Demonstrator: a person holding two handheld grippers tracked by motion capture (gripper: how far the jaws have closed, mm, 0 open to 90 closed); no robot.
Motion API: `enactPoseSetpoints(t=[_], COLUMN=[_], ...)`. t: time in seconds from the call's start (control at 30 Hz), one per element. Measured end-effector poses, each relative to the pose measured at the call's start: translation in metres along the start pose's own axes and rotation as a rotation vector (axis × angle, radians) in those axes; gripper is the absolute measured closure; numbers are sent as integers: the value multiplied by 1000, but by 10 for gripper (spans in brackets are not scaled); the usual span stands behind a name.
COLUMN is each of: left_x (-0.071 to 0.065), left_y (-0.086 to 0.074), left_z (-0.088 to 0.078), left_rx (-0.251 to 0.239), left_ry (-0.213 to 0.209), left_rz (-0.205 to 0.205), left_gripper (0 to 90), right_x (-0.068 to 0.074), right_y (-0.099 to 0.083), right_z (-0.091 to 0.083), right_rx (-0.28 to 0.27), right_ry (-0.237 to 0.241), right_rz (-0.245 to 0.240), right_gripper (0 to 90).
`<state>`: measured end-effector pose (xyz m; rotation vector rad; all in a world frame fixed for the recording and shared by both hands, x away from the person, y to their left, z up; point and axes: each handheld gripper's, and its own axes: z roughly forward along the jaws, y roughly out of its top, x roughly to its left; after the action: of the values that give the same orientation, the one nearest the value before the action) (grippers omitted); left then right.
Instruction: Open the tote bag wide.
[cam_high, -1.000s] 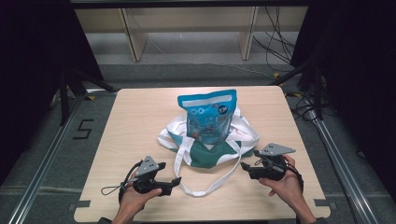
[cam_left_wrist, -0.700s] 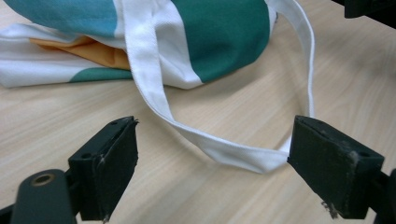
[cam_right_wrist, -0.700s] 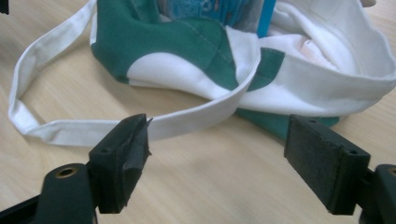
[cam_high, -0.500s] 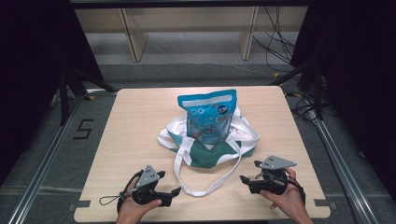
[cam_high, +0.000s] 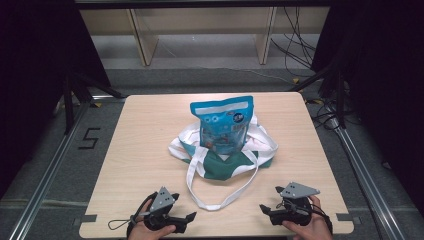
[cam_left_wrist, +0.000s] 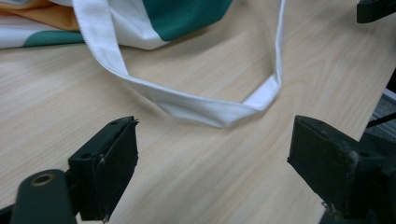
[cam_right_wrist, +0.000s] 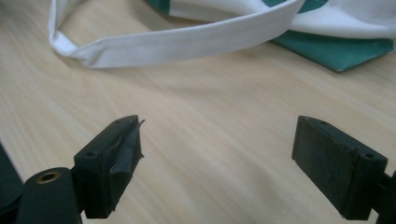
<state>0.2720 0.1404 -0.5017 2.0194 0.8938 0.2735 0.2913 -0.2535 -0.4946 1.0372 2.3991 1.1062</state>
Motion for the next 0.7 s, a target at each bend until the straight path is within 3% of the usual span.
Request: enactPoseSetpoints(t=[0.07, 0.17, 0.23, 0.3, 0.33, 0.4, 0.57, 0.7], left_x=[-4, -8, -9, -10, -8, -8, -8, -8], left_y=[-2, -4, -5, -5, -4, -4, -4, -4], left_z=[-1, -2, -2, -2, -2, -1, -2, -2], left_rx=[33, 41, 35, 19, 43, 51, 51, 49], left_ry=[9, 12, 10, 11, 16, 21, 17, 18], left_rz=[26, 35, 26, 47, 64, 46, 51, 44], left_gripper=[150, 150, 150, 150, 150, 150, 150, 150], right_x=[4, 9, 11, 13, 14, 14, 15, 14], right_y=[-4, -8, -8, -9, -9, -8, -9, -9], right_z=[-2, -3, -4, -4, -4, -4, -5, -4], right_rx=[10, 24, 50, 49, 53, 55, 63, 57], right_ry=[20, 26, 38, 44, 43, 45, 44, 49], right_rz=[-16, -39, -29, -52, -57, -58, -39, -53], right_gripper=[171, 168, 167, 168, 169, 172, 170, 170])
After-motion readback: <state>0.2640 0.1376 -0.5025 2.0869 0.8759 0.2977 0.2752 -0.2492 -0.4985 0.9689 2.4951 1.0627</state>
